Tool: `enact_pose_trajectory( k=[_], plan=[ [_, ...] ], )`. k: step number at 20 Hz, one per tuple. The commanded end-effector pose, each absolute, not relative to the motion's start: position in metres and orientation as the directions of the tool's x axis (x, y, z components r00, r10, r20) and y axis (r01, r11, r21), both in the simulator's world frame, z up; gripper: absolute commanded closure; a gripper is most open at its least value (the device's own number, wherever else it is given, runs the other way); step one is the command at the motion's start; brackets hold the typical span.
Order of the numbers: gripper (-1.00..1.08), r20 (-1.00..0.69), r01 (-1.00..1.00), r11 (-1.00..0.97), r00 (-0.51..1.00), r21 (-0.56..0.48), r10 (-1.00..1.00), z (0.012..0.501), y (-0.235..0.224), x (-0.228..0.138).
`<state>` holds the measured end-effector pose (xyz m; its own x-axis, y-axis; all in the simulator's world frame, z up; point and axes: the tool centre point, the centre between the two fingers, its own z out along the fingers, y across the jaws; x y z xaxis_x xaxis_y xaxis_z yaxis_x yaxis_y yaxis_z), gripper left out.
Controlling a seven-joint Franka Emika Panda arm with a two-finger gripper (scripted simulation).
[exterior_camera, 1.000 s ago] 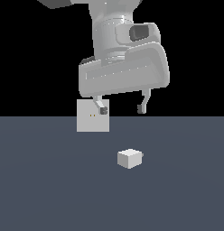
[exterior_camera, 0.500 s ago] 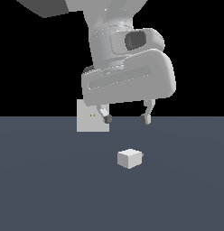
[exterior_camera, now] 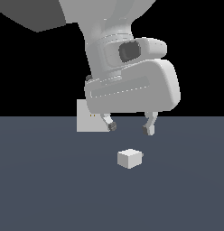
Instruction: Plug the charger into the wall socket.
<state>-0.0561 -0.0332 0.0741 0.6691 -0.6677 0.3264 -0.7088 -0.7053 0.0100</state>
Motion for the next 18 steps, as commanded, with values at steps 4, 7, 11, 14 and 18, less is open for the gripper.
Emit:
enact_pose_trajectory(
  k=[4, 7, 11, 14, 18],
  plan=[
    [-0.92, 0.352, -0.746, -0.666, 0.624, 0.003, -0.697, 0.067, -0.036, -0.059],
    [-0.92, 0.36, -0.758, -0.653, 0.609, 0.001, -0.707, 0.064, -0.036, -0.059],
    [-0.92, 0.364, -0.765, -0.644, 0.599, 0.0, -0.713, 0.063, -0.037, -0.06],
    [-0.92, 0.363, -0.763, -0.646, 0.602, 0.0, -0.711, 0.062, -0.037, -0.06],
    [-0.92, 0.363, -0.764, -0.645, 0.601, 0.0, -0.712, 0.056, -0.037, -0.06]
  ],
)
